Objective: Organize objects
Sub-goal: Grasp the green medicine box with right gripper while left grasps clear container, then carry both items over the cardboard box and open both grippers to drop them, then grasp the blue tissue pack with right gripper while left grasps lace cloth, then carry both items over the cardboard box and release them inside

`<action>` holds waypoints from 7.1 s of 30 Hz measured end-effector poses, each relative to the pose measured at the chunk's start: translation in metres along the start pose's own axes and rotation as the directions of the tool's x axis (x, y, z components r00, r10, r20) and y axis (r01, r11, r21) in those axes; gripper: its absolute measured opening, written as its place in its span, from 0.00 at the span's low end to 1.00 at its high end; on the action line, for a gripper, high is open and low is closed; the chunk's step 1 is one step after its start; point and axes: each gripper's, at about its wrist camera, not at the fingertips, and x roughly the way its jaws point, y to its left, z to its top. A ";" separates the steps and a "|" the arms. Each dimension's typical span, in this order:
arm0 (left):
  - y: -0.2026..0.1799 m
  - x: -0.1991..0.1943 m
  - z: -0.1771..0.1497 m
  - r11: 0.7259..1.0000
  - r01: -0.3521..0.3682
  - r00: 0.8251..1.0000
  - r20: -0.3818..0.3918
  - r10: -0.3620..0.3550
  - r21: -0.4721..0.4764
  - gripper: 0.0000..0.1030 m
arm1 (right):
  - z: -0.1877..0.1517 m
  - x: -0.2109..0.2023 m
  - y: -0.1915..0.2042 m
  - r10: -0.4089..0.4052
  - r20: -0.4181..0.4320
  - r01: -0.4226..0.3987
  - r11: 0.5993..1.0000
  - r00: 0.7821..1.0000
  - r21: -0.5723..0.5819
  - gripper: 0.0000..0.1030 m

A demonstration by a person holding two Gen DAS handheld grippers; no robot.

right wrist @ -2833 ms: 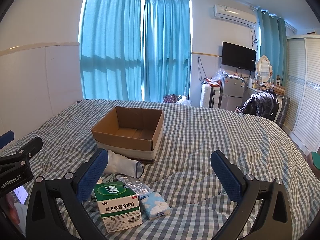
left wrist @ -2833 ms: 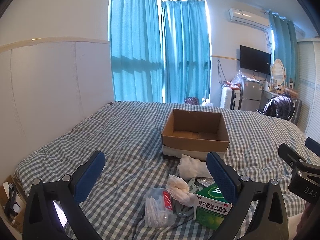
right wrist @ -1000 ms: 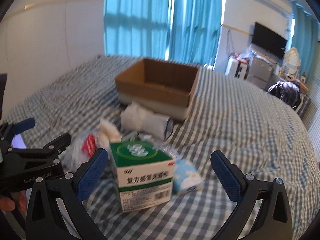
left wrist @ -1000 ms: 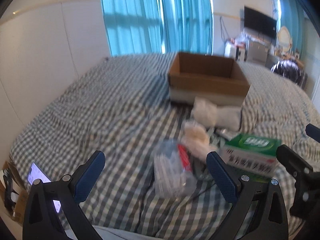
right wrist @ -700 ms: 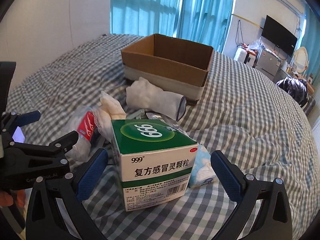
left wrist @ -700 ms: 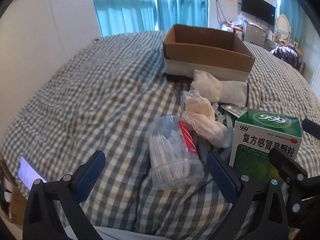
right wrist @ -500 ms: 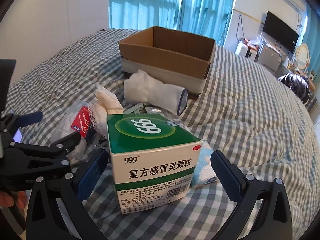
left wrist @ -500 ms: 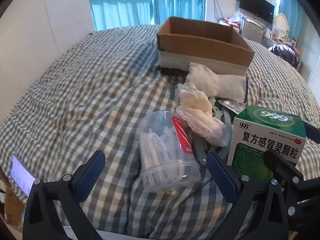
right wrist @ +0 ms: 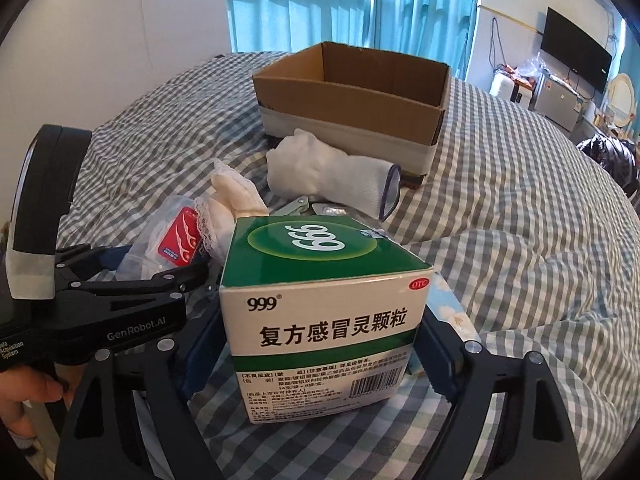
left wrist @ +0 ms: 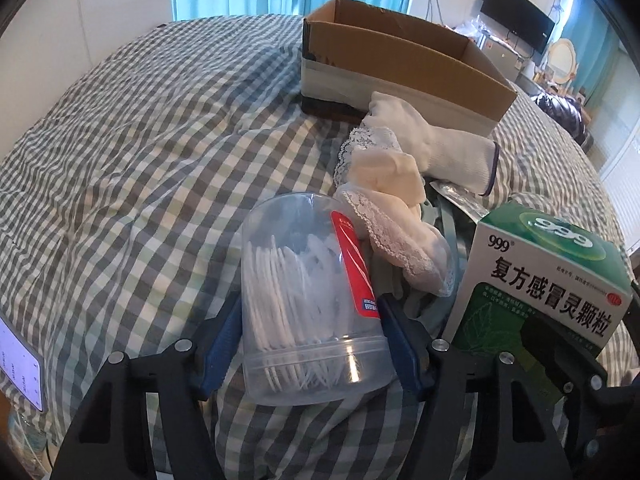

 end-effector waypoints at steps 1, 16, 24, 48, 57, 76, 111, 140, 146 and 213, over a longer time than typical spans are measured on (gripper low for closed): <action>-0.001 -0.002 -0.001 1.000 -0.001 1.000 0.003 0.001 0.002 0.66 | 0.000 -0.002 0.000 0.002 0.005 -0.002 1.000 1.000 0.003 0.82; 0.001 -0.061 -0.003 1.000 -0.022 0.991 0.132 0.022 -0.008 0.63 | 0.016 -0.061 0.016 -0.025 0.149 0.030 0.999 0.989 -0.035 0.79; -0.001 -0.105 0.007 1.000 -0.016 0.974 0.228 0.019 -0.011 0.63 | 0.022 -0.101 0.017 -0.057 0.232 0.065 0.997 0.971 -0.030 0.79; -0.051 -0.134 0.189 0.996 0.049 0.900 0.429 -0.076 0.073 0.63 | 0.192 -0.122 -0.037 -0.115 0.437 0.136 0.991 0.892 -0.017 0.79; -0.062 -0.026 0.244 0.995 0.009 0.941 0.335 -0.042 0.100 0.63 | 0.245 -0.006 -0.078 -0.068 0.397 0.058 0.998 0.915 0.037 0.79; -0.073 0.057 0.223 0.991 0.002 0.971 0.237 -0.035 0.137 0.75 | 0.231 0.064 -0.109 0.013 0.411 -0.074 0.988 0.912 0.132 0.94; -0.065 -0.159 0.056 0.995 -0.099 0.890 0.444 0.097 -0.019 1.00 | 0.065 -0.174 -0.077 0.029 0.399 -0.028 1.000 0.917 -0.008 0.97; -0.037 0.016 0.020 0.994 -0.106 0.968 0.227 0.106 -0.014 0.73 | 0.001 0.076 -0.078 -0.012 -0.271 0.029 0.998 0.962 0.059 0.62; -0.026 0.021 0.017 0.999 -0.049 0.978 0.204 0.052 -0.021 0.30 | -0.001 0.077 -0.074 -0.042 -0.269 0.058 0.997 0.962 0.051 0.56; -0.050 0.050 0.276 0.978 0.074 0.946 0.298 -0.130 0.193 0.75 | 0.257 0.097 -0.159 -0.079 0.254 0.017 0.971 0.964 0.239 0.86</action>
